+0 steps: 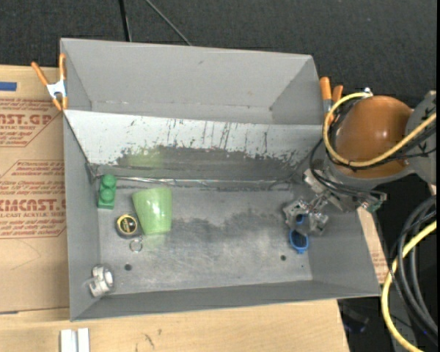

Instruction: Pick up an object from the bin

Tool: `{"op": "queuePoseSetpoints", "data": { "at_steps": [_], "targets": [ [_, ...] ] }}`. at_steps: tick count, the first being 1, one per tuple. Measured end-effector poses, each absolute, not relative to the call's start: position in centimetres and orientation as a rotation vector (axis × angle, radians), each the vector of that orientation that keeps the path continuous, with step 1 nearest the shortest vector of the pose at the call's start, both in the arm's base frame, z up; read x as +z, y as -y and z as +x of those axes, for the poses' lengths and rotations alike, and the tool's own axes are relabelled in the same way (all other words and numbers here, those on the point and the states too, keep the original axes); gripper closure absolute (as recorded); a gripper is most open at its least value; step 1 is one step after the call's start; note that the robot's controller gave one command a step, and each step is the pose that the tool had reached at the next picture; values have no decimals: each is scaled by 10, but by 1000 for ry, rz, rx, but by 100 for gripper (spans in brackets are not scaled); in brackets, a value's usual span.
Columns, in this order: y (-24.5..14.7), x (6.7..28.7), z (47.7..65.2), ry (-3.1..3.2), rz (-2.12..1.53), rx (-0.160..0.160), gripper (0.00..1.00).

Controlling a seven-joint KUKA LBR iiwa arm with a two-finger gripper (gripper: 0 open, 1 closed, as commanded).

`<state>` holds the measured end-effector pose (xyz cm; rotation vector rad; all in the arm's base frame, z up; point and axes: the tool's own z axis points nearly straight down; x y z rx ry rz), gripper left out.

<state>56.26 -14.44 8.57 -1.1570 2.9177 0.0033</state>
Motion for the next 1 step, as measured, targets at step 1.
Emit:
{"op": "queuePoseSetpoints", "data": {
  "at_steps": [1],
  "targets": [
    [141, 86, 563, -2914, -1154, 10, 0]
  ]
}}
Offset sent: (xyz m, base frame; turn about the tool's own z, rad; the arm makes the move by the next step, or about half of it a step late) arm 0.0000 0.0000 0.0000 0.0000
